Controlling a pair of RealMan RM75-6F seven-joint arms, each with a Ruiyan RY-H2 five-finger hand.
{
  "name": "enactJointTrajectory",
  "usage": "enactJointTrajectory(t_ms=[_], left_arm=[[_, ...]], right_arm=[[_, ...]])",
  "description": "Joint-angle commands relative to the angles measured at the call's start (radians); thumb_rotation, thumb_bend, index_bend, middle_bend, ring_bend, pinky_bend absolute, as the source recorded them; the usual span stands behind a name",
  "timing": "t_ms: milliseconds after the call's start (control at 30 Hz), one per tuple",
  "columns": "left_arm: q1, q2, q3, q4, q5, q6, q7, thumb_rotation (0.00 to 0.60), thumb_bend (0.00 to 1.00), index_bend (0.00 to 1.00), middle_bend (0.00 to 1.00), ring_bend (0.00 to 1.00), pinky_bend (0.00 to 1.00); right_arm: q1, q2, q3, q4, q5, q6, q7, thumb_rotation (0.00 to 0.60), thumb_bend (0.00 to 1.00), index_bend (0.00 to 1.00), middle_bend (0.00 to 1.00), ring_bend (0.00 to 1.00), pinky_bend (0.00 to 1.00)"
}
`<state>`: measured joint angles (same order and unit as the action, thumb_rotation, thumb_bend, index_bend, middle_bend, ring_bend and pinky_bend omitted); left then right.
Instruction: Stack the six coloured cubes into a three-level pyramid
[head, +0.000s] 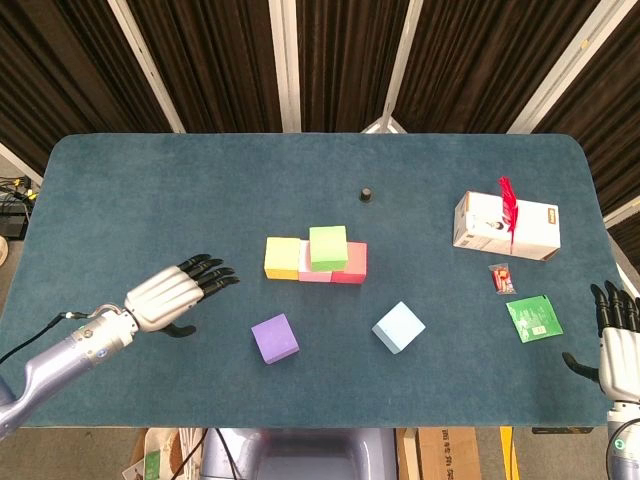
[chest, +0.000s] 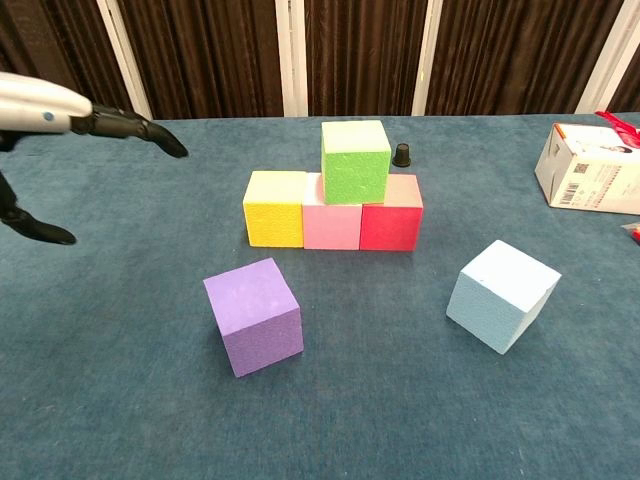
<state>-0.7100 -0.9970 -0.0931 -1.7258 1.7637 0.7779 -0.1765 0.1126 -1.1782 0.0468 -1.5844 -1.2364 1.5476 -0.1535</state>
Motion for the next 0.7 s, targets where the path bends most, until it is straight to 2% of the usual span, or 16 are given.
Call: enactJointTrajectory(t_ms=[33, 267, 700], left_arm=[[-0.061, -0.061, 0.036, 0.058, 0.066, 0.005, -0.087, 0.6, 0.29, 0.09, 0.06, 0.0, 0.0], [-0.124, -0.155, 0.08, 0.13, 0.096, -0.003, -0.154, 0.6, 0.29, 0.09, 0.07, 0.0, 0.0], [-0.18, -0.261, 0.103, 0.144, 0.073, -0.029, -0.08, 0.6, 0.29, 0.08, 0.07, 0.0, 0.0]], right_arm=[[-0.007, -0.011, 0.018, -0.001, 0.024, -0.003, -0.019, 0.6, 0.13, 0.0, 0.03, 0.0, 0.0], [-0.014, -0.022, 0.044, 0.003, 0.053, -0.022, -0.036, 0.6, 0.13, 0.0, 0.03, 0.0, 0.0], [-0.033, -0.006, 0.077, -0.006, 0.07, -0.037, -0.005, 0.6, 0.13, 0.0, 0.03, 0.0, 0.0]])
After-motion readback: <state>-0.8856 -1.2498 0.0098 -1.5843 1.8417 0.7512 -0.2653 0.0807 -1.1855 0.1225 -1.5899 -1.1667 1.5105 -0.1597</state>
